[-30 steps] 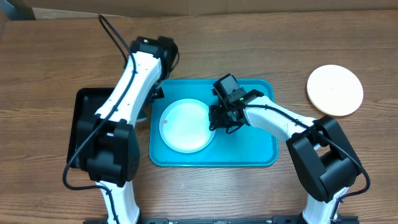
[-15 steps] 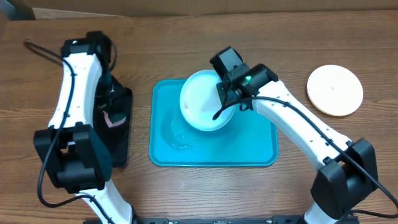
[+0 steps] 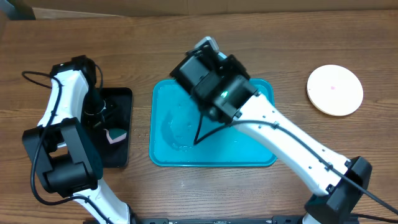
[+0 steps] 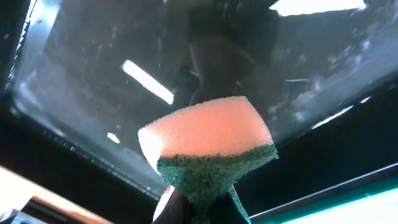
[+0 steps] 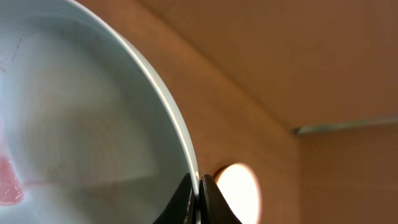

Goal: Clean dirty plates on tray and stack at the side
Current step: 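Lift the light blue plate with the right gripper and carry it right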

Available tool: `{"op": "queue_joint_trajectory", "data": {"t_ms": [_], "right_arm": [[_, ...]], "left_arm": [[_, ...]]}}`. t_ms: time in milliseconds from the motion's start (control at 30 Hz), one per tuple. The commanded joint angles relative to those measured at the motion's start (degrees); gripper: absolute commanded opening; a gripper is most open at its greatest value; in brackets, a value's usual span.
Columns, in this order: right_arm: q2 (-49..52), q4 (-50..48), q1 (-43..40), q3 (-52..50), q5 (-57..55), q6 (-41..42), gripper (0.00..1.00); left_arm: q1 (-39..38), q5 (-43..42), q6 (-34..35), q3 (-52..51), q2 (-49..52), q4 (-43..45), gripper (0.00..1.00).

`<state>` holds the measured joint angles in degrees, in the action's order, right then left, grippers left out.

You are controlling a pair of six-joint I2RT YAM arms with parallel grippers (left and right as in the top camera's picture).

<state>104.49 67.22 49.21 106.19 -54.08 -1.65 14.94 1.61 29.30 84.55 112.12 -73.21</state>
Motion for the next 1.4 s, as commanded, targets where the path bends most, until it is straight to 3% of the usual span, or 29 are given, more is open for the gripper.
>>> {"op": "queue_joint_trajectory", "data": {"t_ms": [0,200,467,800,967,1133,1367], "right_arm": [[-1.7,-1.4,4.3,2.3,-12.4,-6.9,0.04],[-1.7,-7.6,11.2,2.3,-28.1,-14.7,0.04],[-1.7,-16.3,15.2,2.3,-32.5,-27.4,0.04],[-1.7,-17.2,14.9,2.3,-27.8,-23.7,0.04],[-1.7,-10.7,12.5,2.2,-16.5,-13.1,0.04],[-1.7,-1.6,4.3,2.1,9.0,0.7,0.04],[-1.7,-2.5,-16.7,-0.4,45.8,3.0,0.04]], "left_arm": [[1.7,-3.2,-2.3,-0.1,-1.2,0.2,0.04],[3.2,-4.6,-2.3,-0.1,-1.2,0.3,0.04],[3.2,-4.6,-2.3,-0.1,-1.2,0.3,0.04],[3.1,-4.6,-2.8,-0.1,-1.2,0.2,0.04],[3.1,-4.6,-2.8,-0.1,-1.2,0.2,0.04],[3.1,-4.6,-2.8,-0.1,-1.2,0.2,0.04],[3.1,-4.6,-2.8,-0.1,-1.2,0.0,0.04]]}}
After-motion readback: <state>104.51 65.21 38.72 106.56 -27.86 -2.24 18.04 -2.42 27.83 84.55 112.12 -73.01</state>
